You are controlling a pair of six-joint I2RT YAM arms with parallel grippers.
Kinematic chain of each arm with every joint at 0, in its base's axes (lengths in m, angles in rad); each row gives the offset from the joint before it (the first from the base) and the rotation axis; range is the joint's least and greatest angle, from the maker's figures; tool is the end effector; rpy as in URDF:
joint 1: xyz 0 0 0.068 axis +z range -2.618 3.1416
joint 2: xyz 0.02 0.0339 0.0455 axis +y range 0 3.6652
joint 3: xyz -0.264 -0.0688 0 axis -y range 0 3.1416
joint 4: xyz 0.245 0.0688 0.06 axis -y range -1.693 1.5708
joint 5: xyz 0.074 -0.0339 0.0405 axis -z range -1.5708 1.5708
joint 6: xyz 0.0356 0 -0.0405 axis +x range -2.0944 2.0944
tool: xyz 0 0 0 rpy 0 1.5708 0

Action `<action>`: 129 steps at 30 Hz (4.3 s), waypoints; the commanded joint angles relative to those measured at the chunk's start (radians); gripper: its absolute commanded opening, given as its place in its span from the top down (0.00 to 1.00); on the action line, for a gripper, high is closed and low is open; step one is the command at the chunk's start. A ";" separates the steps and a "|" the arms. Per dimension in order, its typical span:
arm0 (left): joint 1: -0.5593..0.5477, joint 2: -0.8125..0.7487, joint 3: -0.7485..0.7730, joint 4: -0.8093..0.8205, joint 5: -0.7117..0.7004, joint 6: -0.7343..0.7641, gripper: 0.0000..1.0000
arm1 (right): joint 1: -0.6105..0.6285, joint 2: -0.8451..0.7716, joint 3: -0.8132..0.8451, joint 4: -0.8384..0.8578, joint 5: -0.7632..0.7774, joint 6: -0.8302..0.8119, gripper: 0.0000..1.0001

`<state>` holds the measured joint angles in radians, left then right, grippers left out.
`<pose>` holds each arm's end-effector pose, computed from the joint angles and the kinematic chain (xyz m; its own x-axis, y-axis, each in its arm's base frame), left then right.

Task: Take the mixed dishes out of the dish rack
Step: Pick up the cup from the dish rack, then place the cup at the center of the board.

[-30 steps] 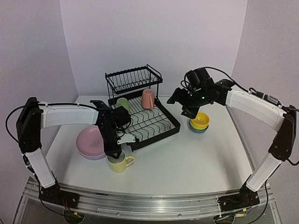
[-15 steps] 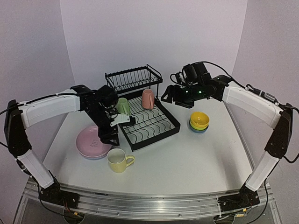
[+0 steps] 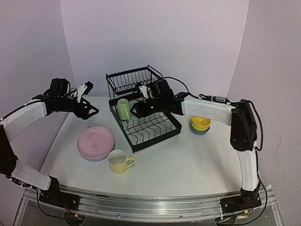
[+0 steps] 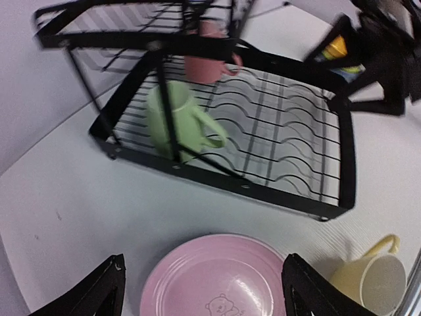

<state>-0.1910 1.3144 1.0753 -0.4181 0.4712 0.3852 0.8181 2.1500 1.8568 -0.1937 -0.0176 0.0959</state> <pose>0.2807 -0.0707 0.3046 -0.3597 0.4106 -0.8379 0.7091 0.7039 0.0405 0.3504 0.3750 0.2698 -0.3893 -0.2756 -0.8789 -0.7063 0.7018 0.0928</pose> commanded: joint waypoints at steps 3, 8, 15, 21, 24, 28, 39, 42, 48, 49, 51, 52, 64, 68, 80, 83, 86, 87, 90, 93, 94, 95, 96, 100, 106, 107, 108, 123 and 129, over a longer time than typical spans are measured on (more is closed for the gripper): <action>0.112 -0.005 -0.139 0.353 -0.074 -0.341 0.18 | 0.023 0.225 0.226 0.102 0.056 -0.027 0.32; 0.115 -0.036 -0.238 0.472 -0.079 -0.376 0.18 | 0.023 0.369 0.384 0.102 0.140 -0.013 0.34; 0.116 -0.032 -0.276 0.491 -0.068 -0.376 0.19 | 0.025 0.534 0.551 0.102 0.212 -0.005 0.41; 0.116 -0.026 -0.273 0.491 -0.040 -0.376 0.19 | 0.030 0.587 0.573 0.161 0.300 -0.014 0.53; 0.116 -0.020 -0.267 0.490 -0.039 -0.376 0.19 | 0.030 0.609 0.587 0.178 0.300 -0.010 0.56; 0.117 -0.010 -0.259 0.487 -0.034 -0.367 0.19 | 0.030 0.641 0.619 0.180 0.278 0.003 0.56; 0.116 0.006 -0.246 0.476 -0.020 -0.335 0.19 | 0.030 0.645 0.643 0.193 0.259 -0.003 1.00; 0.116 -0.001 -0.253 0.475 0.001 -0.318 0.19 | 0.030 0.584 0.575 0.219 0.252 0.007 1.00; 0.116 -0.019 -0.255 0.480 0.073 -0.232 0.20 | 0.031 0.440 0.450 0.225 0.187 0.068 1.00; 0.117 -0.023 -0.255 0.484 0.087 -0.212 0.20 | 0.032 0.411 0.424 0.223 0.186 0.088 1.00; 0.116 -0.032 -0.260 0.496 0.112 -0.171 0.20 | 0.032 0.345 0.369 0.215 0.189 0.119 1.00; 0.116 -0.035 -0.264 0.505 0.123 -0.156 0.20 | 0.031 0.323 0.341 0.202 0.190 0.140 1.00; 0.053 -0.037 -0.287 0.542 0.197 0.209 0.22 | 0.024 0.067 0.072 0.004 0.104 0.500 1.00; -0.042 -0.013 -0.271 0.568 0.125 0.334 0.22 | 0.015 0.036 0.039 0.005 0.052 0.651 1.00; -0.235 0.050 -0.355 0.892 0.063 0.615 0.23 | -0.019 -0.099 -0.058 0.058 -0.093 0.904 1.00; -0.277 0.104 -0.357 0.963 0.053 0.648 0.25 | -0.021 -0.134 -0.095 0.097 -0.112 0.952 1.00; -0.294 0.164 -0.345 1.021 0.046 0.670 0.25 | -0.022 -0.166 -0.113 0.110 -0.124 0.970 1.00; -0.296 0.182 -0.333 1.024 0.044 0.676 0.25 | -0.021 -0.176 -0.120 0.113 -0.126 0.972 1.00; -0.296 0.234 -0.293 1.049 0.016 0.670 0.26 | -0.021 -0.207 -0.137 0.118 -0.130 0.981 1.00; -0.297 0.254 -0.268 1.111 -0.016 0.641 0.29 | -0.021 -0.229 -0.154 0.119 -0.135 0.988 1.00; -0.297 0.254 -0.269 1.133 -0.011 0.643 0.30 | -0.021 -0.235 -0.160 0.119 -0.134 0.989 1.00; -0.298 0.254 -0.274 1.151 -0.005 0.648 0.31 | -0.021 -0.241 -0.168 0.120 -0.133 0.990 1.00; -0.300 0.259 -0.280 1.171 -0.005 0.651 0.32 | -0.021 -0.245 -0.172 0.121 -0.136 0.988 1.00; -0.311 0.291 -0.265 1.219 -0.046 0.655 0.36 | -0.020 -0.251 -0.168 0.122 -0.149 0.979 1.00; -0.314 0.346 -0.210 1.247 -0.052 0.696 0.43 | -0.018 -0.255 -0.145 0.120 -0.168 0.952 1.00; -0.314 0.351 -0.199 1.250 -0.053 0.704 0.44 | -0.016 -0.256 -0.144 0.120 -0.168 0.946 1.00; -0.314 0.358 -0.191 1.248 -0.055 0.707 0.44 | -0.014 -0.260 -0.145 0.120 -0.167 0.941 1.00; -0.314 0.404 -0.144 1.289 -0.023 0.787 0.94 | -0.011 -0.251 -0.127 0.125 -0.214 0.928 1.00; -0.315 0.354 -0.186 1.279 0.020 0.784 1.00 | -0.013 -0.227 -0.121 0.129 -0.230 0.954 1.00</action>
<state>-0.5012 1.7144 0.8898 0.8934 0.4198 1.1358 0.7906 1.9705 1.6839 -0.1304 -0.1931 1.1086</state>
